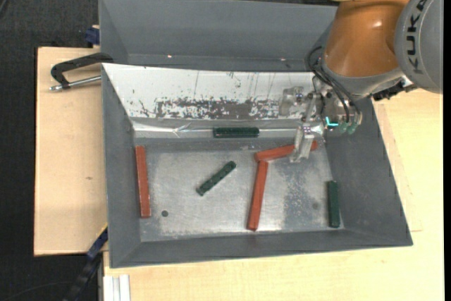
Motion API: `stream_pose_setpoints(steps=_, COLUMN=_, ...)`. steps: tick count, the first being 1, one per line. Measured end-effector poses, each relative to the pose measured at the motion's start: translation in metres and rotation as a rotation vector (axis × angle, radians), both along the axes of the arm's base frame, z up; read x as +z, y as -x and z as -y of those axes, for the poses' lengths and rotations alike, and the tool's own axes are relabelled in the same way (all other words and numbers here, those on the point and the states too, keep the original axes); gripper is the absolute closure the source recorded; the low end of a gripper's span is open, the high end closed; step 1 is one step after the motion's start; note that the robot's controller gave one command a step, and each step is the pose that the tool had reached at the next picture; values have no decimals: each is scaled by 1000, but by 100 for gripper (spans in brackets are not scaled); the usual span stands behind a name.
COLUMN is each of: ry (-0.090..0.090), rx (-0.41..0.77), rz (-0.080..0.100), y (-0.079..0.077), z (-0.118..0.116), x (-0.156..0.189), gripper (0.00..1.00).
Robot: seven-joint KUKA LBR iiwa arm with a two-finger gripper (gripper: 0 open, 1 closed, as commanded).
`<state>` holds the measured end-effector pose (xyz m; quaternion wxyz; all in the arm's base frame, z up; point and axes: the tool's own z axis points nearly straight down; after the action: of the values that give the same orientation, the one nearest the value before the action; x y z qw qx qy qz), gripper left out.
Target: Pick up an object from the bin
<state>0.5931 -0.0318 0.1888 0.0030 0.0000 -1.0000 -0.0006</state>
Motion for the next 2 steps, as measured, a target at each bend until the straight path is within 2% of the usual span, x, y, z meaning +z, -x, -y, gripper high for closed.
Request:
stream_pose_setpoints(steps=1, ry=0, rx=-36, rz=1, y=-8, z=32, x=-123, gripper=0)
stream_pose_setpoints(steps=2, ry=0, rx=-36, rz=6, y=-9, z=31, x=-122, gripper=0)
